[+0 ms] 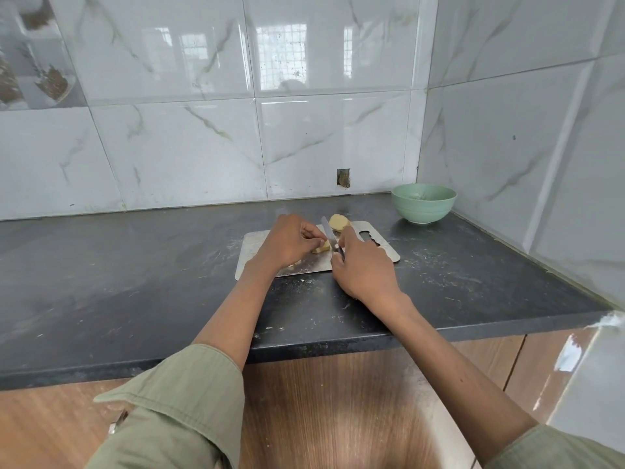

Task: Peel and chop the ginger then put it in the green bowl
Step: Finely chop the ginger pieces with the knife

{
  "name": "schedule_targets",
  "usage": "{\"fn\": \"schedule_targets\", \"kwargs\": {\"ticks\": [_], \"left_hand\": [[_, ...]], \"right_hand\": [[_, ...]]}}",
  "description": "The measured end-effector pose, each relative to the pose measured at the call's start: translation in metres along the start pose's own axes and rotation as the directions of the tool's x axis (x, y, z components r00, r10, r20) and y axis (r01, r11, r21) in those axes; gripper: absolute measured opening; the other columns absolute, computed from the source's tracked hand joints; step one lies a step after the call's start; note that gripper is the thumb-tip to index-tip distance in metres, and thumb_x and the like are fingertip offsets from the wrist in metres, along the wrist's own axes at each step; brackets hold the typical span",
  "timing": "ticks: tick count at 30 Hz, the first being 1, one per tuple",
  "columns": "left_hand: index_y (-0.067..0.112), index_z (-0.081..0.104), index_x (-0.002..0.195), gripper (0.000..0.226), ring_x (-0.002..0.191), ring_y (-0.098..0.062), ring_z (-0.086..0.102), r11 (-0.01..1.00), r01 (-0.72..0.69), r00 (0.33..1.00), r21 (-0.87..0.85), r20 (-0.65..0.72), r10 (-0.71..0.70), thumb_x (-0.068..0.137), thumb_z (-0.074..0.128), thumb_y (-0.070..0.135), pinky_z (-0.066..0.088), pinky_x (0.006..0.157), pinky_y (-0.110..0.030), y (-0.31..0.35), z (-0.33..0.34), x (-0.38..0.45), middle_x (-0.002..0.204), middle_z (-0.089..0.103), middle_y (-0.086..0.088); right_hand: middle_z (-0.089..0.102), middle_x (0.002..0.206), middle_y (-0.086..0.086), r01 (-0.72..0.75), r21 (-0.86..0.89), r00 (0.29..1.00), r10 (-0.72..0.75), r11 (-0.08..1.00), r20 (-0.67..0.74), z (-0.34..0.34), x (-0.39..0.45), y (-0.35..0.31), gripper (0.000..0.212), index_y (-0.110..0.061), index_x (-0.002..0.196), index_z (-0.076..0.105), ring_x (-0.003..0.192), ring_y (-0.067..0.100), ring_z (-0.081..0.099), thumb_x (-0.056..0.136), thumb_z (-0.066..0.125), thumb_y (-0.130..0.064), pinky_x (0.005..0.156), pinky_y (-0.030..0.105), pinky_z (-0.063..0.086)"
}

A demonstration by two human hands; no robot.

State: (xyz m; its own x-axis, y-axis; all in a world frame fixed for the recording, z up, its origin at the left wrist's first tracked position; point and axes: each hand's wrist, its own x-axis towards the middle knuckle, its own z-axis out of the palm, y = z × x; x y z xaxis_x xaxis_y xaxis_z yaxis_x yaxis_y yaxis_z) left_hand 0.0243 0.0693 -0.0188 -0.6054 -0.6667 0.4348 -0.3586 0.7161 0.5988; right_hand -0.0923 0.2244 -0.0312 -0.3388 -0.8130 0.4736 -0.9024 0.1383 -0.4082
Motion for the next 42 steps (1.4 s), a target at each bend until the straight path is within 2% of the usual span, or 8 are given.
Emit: {"fn": "schedule_targets", "kwargs": {"ticks": [8, 14, 18, 22, 28, 31, 36, 42], "left_hand": [[0.014, 0.082, 0.087, 0.009, 0.071, -0.01, 0.074, 1.0, 0.008, 1.0, 0.011, -0.008, -0.008, 0.082, 0.082, 0.006, 0.061, 0.072, -0.028, 0.0, 0.001, 0.002, 0.076, 0.078, 0.003], [0.015, 0.082, 0.088, 0.005, 0.075, -0.005, 0.073, 1.0, 0.014, 0.997, 0.017, -0.071, -0.012, 0.089, 0.078, 0.014, 0.061, 0.076, -0.024, 0.004, 0.001, 0.0, 0.08, 0.078, 0.006], [0.017, 0.083, 0.083, 0.002, 0.072, -0.009, 0.075, 0.999, 0.041, 0.999, 0.016, -0.006, -0.041, 0.083, 0.082, 0.015, 0.062, 0.075, -0.03, 0.006, -0.002, -0.002, 0.073, 0.077, 0.006], [0.019, 0.084, 0.083, 0.006, 0.069, -0.01, 0.074, 0.998, 0.048, 0.999, 0.035, 0.0, -0.048, 0.079, 0.085, 0.014, 0.063, 0.076, -0.034, 0.008, -0.001, -0.004, 0.071, 0.077, 0.007], [0.02, 0.085, 0.081, 0.006, 0.069, -0.021, 0.075, 0.998, 0.059, 0.998, 0.035, -0.002, -0.059, 0.079, 0.087, 0.015, 0.062, 0.072, -0.044, 0.008, -0.001, -0.005, 0.068, 0.076, 0.005], [0.018, 0.085, 0.079, 0.005, 0.07, -0.026, 0.075, 0.997, 0.068, 0.998, 0.024, -0.008, -0.067, 0.078, 0.089, 0.015, 0.062, 0.069, -0.047, 0.007, 0.0, -0.004, 0.067, 0.076, 0.003], [0.017, 0.085, 0.082, 0.007, 0.069, -0.014, 0.074, 0.998, 0.055, 0.998, 0.022, -0.006, -0.054, 0.077, 0.09, 0.015, 0.062, 0.071, -0.04, 0.008, 0.0, -0.004, 0.069, 0.076, 0.007], [0.016, 0.085, 0.081, 0.005, 0.067, -0.01, 0.074, 0.998, 0.068, 0.997, 0.002, -0.044, -0.068, 0.079, 0.088, 0.013, 0.063, 0.073, -0.037, 0.009, 0.001, -0.008, 0.07, 0.076, 0.008]], "right_hand": [[0.058, 0.094, 0.009, 0.011, -0.012, 1.0, -0.011, 1.0, 0.005, 0.0, 0.0, 0.0, 0.022, -0.017, 0.118, 0.048, 0.087, 0.035, 0.059, 0.099, 0.048, -0.027, 0.069, 0.04, 0.044], [0.052, 0.086, 0.005, 0.017, -0.019, 1.0, -0.017, 1.0, -0.009, 0.0, -0.001, 0.0, 0.022, -0.016, 0.118, 0.047, 0.079, 0.031, 0.052, 0.099, 0.047, -0.026, 0.067, 0.04, 0.043], [0.052, 0.087, 0.006, 0.035, -0.013, 0.999, -0.035, 0.999, -0.014, 0.0, -0.001, -0.001, 0.021, -0.016, 0.117, 0.045, 0.082, 0.035, 0.057, 0.1, 0.047, -0.027, 0.069, 0.042, 0.045], [0.051, 0.088, 0.006, 0.05, -0.021, 0.999, -0.05, 0.999, -0.011, 0.001, -0.001, -0.001, 0.02, -0.017, 0.116, 0.048, 0.088, 0.036, 0.058, 0.1, 0.049, -0.029, 0.068, 0.04, 0.041], [0.059, 0.096, 0.012, 0.055, -0.055, 0.998, -0.056, 0.997, -0.009, 0.002, -0.001, -0.003, 0.021, -0.018, 0.116, 0.05, 0.093, 0.036, 0.057, 0.099, 0.049, -0.029, 0.069, 0.04, 0.039], [0.056, 0.093, 0.01, 0.051, -0.072, 0.999, -0.051, 0.996, 0.0, 0.003, 0.001, -0.006, 0.017, -0.019, 0.112, 0.051, 0.096, 0.036, 0.056, 0.097, 0.05, -0.027, 0.069, 0.039, 0.035], [0.056, 0.094, 0.009, -0.017, -0.037, 0.996, 0.02, 0.999, 0.092, 0.001, 0.013, -0.006, 0.013, -0.022, 0.104, 0.051, 0.105, 0.036, 0.056, 0.09, 0.051, -0.023, 0.073, 0.039, 0.037], [0.061, 0.106, 0.016, -0.015, -0.088, 0.999, 0.019, 0.996, 0.043, 0.003, 0.006, -0.009, 0.022, -0.014, 0.116, 0.051, 0.101, 0.039, 0.059, 0.096, 0.05, -0.024, 0.075, 0.041, 0.043]]}}
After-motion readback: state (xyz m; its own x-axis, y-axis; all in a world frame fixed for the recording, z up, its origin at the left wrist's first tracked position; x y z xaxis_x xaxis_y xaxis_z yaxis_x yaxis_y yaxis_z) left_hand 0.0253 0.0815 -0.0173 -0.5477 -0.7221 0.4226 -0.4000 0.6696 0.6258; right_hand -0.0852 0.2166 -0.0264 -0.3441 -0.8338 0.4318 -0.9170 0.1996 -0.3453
